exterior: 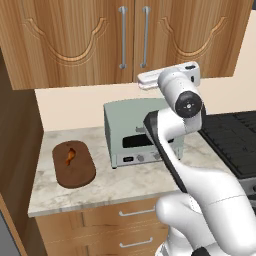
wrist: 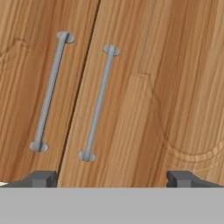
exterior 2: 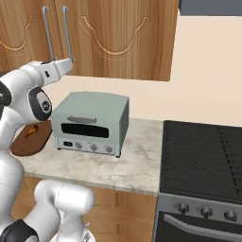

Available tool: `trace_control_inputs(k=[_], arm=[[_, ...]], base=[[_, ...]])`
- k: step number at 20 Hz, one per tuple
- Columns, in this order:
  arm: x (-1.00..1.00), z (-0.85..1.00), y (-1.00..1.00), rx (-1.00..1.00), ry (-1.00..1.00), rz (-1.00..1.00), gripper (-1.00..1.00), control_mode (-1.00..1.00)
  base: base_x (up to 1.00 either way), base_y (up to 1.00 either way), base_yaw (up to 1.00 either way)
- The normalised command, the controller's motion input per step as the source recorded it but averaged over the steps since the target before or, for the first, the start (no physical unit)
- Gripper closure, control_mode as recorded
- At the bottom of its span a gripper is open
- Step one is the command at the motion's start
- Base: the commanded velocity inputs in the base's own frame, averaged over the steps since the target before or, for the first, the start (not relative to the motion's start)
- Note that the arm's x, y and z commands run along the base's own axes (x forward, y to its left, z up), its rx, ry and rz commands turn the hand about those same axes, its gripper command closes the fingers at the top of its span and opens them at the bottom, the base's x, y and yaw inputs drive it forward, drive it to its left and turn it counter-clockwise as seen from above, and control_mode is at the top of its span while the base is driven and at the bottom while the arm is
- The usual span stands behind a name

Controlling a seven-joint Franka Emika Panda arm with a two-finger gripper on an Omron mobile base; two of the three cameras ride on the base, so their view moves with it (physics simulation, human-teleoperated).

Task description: Open the cabinet, retrieve the rolling pin, and place it next to the meat on the cutting board to prepare for tenderizing.

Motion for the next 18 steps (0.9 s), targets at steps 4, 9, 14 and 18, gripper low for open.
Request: trace_control_inputs(k=[4, 9, 14, 18], arm=[[0.14, 0.01, 0.00, 0.33, 0.00, 0.00, -1.00, -1.00], [0.16, 0.18, -0.02, 0.37, 0.01, 0.00, -1.00, -1.00], [0.41, 0.01, 0.00, 0.06, 0.09, -0.03, -1.00, -1.00], [0.46, 0.00, 0.00, -0.01, 0.09, 0.00, -1.00, -1.00]], base=[[0.00, 0.00, 0.00], [0.00, 0.00, 0.00], [0.00, 0.00, 0.00], [0.00, 0.00, 0.00]])
